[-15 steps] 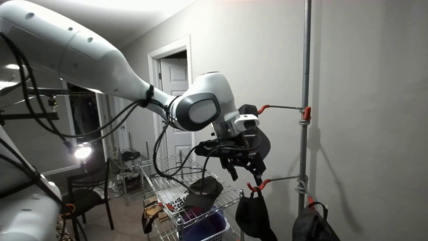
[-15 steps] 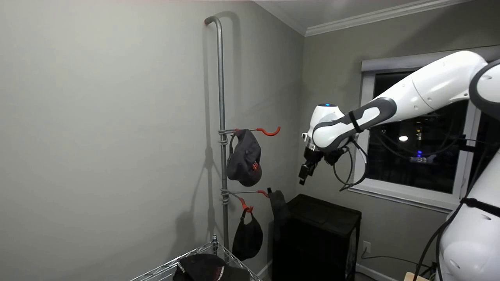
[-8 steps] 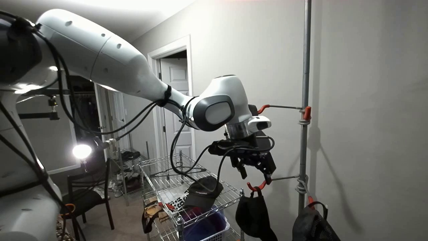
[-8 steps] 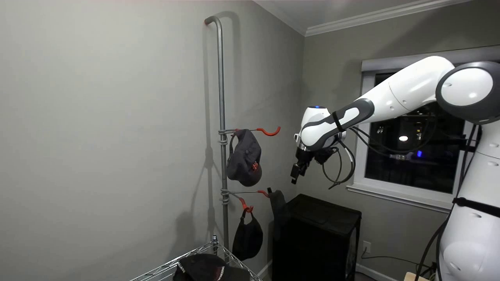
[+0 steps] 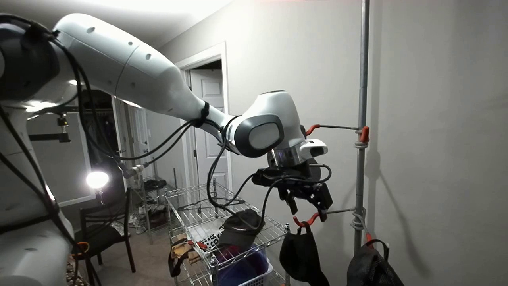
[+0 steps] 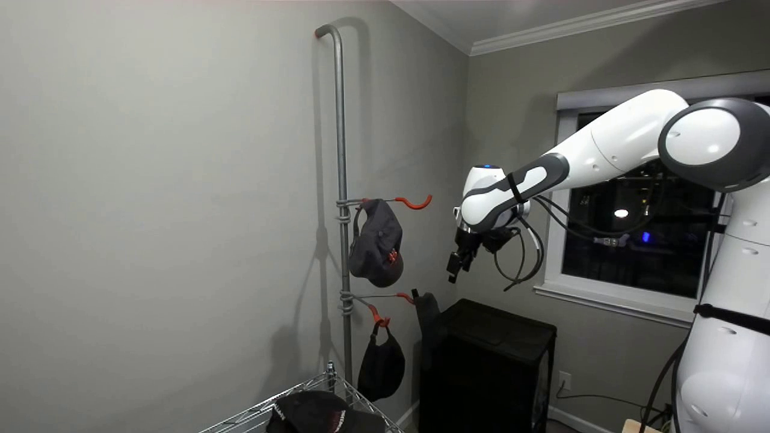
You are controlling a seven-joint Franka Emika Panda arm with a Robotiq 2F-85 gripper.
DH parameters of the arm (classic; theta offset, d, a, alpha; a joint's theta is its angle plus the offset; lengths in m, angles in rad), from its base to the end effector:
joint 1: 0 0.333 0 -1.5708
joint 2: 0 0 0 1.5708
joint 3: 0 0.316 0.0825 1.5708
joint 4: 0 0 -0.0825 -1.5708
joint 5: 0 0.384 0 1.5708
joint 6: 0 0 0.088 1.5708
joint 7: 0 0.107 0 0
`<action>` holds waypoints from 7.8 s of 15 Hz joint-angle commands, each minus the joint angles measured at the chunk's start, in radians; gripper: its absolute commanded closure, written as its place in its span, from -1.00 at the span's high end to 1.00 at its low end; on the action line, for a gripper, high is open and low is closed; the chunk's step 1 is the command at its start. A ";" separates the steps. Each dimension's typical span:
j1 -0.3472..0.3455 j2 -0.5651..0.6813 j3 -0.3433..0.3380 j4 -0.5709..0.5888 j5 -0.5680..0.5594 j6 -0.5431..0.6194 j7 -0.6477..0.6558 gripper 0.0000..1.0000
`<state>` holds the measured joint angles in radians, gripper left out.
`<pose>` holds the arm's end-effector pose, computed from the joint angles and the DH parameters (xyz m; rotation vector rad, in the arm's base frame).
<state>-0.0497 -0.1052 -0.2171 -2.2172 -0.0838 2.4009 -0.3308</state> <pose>0.5160 -0.1438 0.4500 2.9862 0.1728 0.3941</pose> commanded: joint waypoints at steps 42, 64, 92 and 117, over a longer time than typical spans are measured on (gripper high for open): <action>-0.576 0.858 0.548 0.449 0.142 0.616 -0.089 -0.33; -0.821 0.635 0.792 0.103 0.057 0.840 0.022 -0.94; -0.143 -0.158 0.292 -0.007 -0.077 -0.197 0.011 -0.94; 0.288 0.177 0.489 0.362 -0.288 -0.457 0.097 -0.94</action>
<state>0.2179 -0.0683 0.2505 -1.9836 -0.3095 1.9672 -0.2929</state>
